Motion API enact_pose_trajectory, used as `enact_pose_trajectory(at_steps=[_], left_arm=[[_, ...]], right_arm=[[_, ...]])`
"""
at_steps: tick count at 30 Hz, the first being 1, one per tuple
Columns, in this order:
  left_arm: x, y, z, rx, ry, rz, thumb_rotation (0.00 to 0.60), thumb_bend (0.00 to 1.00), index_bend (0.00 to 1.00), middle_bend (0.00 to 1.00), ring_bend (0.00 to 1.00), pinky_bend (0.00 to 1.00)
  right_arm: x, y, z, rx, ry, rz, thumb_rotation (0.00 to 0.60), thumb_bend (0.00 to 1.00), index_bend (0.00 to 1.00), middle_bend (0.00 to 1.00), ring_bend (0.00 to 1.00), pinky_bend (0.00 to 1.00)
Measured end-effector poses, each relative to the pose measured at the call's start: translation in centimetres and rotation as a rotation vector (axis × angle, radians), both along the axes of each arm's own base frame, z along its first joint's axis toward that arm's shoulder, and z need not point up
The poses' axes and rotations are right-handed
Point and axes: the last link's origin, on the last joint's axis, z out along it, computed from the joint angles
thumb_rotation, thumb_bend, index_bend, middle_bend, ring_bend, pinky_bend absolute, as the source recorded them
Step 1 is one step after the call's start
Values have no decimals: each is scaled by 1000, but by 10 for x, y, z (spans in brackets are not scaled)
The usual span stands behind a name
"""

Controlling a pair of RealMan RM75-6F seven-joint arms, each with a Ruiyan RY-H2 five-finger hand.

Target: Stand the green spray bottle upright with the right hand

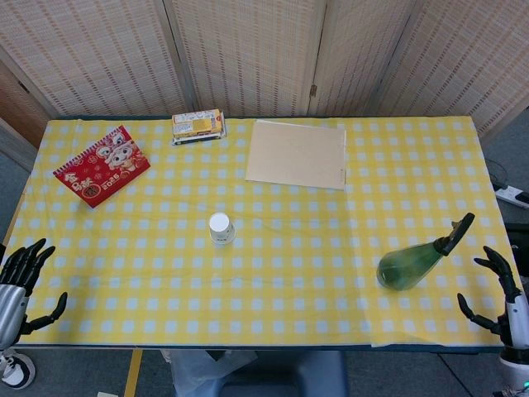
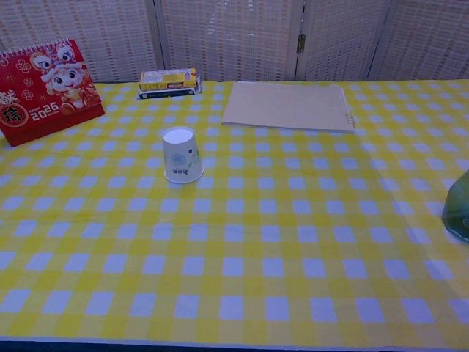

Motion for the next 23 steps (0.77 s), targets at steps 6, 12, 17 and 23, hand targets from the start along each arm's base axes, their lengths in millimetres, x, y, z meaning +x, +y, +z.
enact_pose_trajectory(at_steps=[6,12,17,23], left_arm=[[0,1,-2,-1,15,6,331,477,0,0,0,0],[2,-1,-6,0,37,8,330,477,0,0,0,0],[2,-4,-5,8,37,16,329,477,0,0,0,0],[2,-5,-4,16,30,19,331,477,0,0,0,0]], right_arm=[[-9,13,37,-48,235,-33,600,377,61,130,164,29],[-23,18,67,-21,593,-167,600,377,61,114,107,0],[-17,17,72,-28,806,-340,600,377,61,87,83,0],[15,13,65,69,819,-501,600,377,61,72,75,0]])
